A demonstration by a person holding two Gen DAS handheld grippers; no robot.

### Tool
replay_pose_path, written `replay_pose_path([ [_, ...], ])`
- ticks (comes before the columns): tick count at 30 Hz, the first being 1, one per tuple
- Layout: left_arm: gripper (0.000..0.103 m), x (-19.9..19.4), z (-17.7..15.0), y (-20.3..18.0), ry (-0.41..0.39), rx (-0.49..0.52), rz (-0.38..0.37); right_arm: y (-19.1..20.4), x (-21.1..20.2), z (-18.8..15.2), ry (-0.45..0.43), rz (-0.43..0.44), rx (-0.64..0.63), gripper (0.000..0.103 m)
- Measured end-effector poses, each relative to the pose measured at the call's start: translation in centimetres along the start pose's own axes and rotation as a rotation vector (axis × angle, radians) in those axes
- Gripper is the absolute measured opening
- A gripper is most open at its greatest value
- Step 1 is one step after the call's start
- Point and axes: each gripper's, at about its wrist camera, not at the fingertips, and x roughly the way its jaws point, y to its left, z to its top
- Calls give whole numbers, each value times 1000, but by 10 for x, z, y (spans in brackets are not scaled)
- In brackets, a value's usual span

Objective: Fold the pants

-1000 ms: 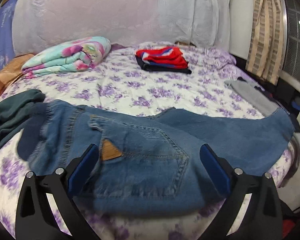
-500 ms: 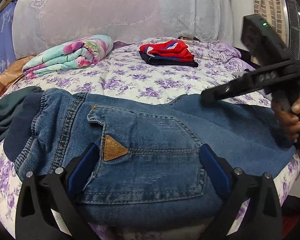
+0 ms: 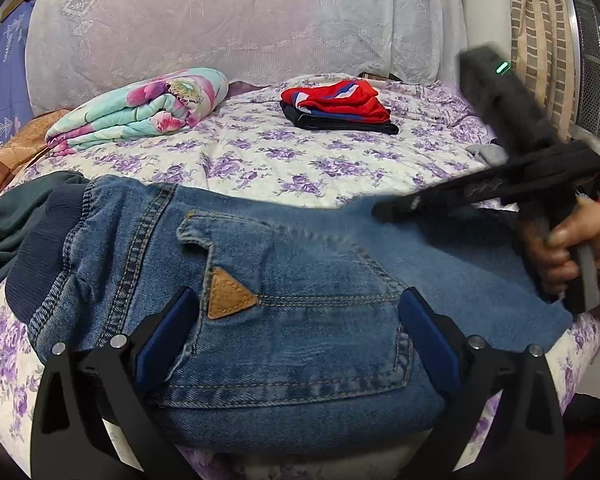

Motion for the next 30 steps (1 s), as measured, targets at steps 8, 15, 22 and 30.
replay_pose_path([
  [8, 98, -26, 13, 25, -21, -89, -3, 13, -54, -6, -175, -102, -26, 19],
  [15, 98, -14, 19, 71, 4, -152, 100, 39, -44, -32, -88, -98, -129, 16],
  [22, 98, -18, 16, 52, -29, -96, 248, 7, -63, -34, -180, -37, 32, 7],
  [30, 99, 8, 13, 40, 52, -37, 228, -10, -60, -72, -144, -133, 24, 48],
])
